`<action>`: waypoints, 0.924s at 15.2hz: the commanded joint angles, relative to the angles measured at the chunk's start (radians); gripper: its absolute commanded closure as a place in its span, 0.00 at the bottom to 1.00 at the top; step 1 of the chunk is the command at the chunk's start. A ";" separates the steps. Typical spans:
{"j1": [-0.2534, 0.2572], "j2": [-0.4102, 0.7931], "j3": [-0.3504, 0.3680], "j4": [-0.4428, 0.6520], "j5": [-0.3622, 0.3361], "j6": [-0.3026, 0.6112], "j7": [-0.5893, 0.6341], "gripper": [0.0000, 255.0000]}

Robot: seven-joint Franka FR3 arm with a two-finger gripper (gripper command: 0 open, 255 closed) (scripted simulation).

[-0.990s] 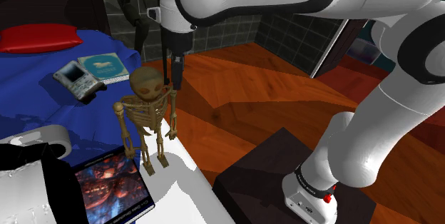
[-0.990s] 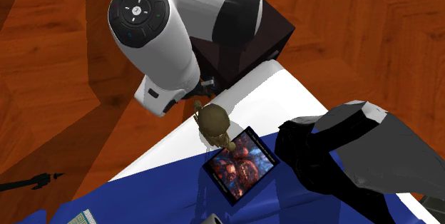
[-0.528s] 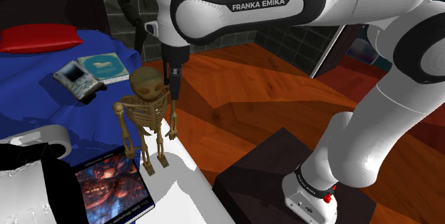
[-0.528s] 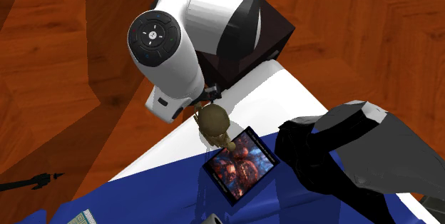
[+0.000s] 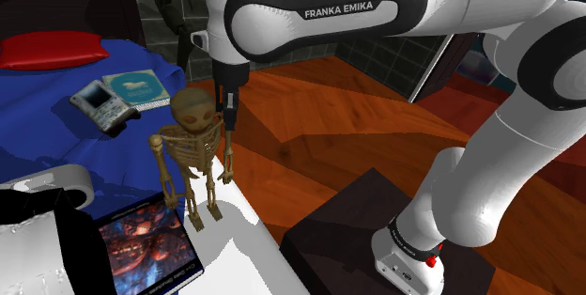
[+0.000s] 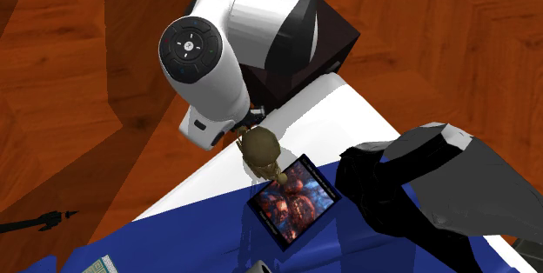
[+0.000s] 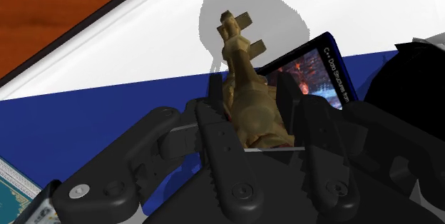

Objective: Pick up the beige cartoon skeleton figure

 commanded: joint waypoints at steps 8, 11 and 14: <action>-0.001 -0.008 -0.001 0.043 0.001 -0.052 0.000 1.00; -0.001 -0.010 -0.001 0.080 0.002 -0.091 0.000 1.00; -0.001 -0.011 -0.001 0.119 0.002 -0.132 0.001 1.00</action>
